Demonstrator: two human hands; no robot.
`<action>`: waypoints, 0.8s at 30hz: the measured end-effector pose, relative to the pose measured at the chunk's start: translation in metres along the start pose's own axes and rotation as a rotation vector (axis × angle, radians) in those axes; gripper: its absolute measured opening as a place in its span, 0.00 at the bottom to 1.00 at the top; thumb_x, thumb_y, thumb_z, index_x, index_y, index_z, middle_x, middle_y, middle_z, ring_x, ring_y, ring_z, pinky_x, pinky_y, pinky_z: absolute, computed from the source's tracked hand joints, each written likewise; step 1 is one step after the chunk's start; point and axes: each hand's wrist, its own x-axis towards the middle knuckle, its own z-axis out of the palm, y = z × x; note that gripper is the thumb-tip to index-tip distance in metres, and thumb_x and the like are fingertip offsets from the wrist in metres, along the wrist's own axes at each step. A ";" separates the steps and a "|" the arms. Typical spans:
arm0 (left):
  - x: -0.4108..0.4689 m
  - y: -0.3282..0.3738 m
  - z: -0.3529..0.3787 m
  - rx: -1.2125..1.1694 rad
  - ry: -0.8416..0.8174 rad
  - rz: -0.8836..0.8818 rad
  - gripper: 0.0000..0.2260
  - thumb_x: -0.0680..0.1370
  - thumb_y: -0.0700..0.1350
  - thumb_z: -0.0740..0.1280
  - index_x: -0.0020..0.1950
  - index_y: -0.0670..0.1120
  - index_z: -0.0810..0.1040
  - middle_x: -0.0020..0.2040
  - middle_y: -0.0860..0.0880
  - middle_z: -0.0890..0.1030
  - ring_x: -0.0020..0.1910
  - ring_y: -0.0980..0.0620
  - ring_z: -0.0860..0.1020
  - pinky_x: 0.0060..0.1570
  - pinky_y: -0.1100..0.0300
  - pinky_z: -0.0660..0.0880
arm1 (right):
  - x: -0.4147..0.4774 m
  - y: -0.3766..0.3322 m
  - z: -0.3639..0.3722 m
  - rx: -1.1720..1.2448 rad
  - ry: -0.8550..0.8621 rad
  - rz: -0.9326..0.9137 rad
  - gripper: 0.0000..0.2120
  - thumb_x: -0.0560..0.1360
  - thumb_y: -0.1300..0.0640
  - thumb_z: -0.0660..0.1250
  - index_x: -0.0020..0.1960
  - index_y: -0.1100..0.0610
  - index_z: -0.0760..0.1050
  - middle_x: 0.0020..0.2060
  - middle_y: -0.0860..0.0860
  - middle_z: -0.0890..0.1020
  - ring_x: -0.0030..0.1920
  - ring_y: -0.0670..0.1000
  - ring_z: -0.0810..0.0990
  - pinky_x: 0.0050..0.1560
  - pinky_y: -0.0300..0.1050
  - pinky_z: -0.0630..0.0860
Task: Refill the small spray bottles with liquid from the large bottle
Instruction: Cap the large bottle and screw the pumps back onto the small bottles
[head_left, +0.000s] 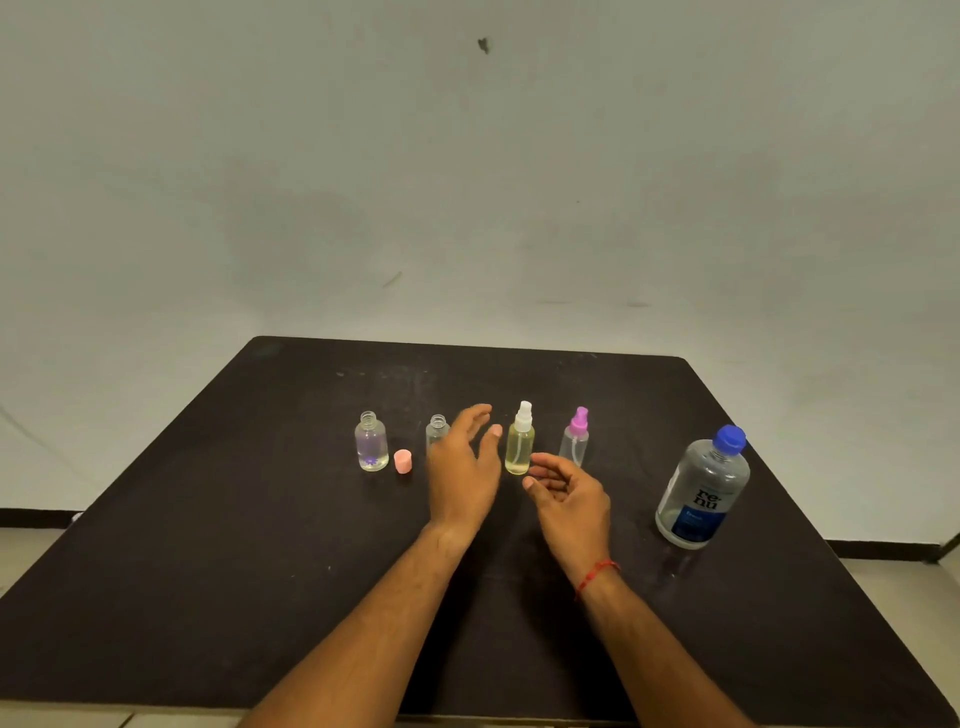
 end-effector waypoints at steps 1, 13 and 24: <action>-0.006 -0.001 -0.009 -0.021 0.076 0.031 0.10 0.81 0.43 0.68 0.62 0.49 0.81 0.55 0.57 0.84 0.56 0.55 0.83 0.54 0.62 0.78 | -0.001 0.000 0.004 -0.015 0.002 -0.002 0.13 0.71 0.64 0.74 0.54 0.53 0.81 0.42 0.46 0.84 0.42 0.41 0.82 0.45 0.31 0.78; -0.007 -0.039 -0.052 0.080 0.183 -0.151 0.20 0.78 0.46 0.72 0.69 0.47 0.75 0.65 0.52 0.78 0.61 0.53 0.77 0.55 0.63 0.73 | -0.010 0.006 0.079 -0.494 -0.102 -0.180 0.20 0.72 0.44 0.71 0.61 0.50 0.76 0.50 0.48 0.80 0.50 0.47 0.78 0.51 0.44 0.78; 0.017 -0.055 -0.039 0.127 -0.025 -0.183 0.12 0.76 0.47 0.74 0.58 0.50 0.80 0.44 0.59 0.81 0.43 0.61 0.80 0.49 0.62 0.78 | 0.002 0.003 0.096 -0.602 -0.118 -0.160 0.04 0.75 0.56 0.64 0.41 0.54 0.74 0.38 0.48 0.76 0.40 0.51 0.76 0.41 0.45 0.74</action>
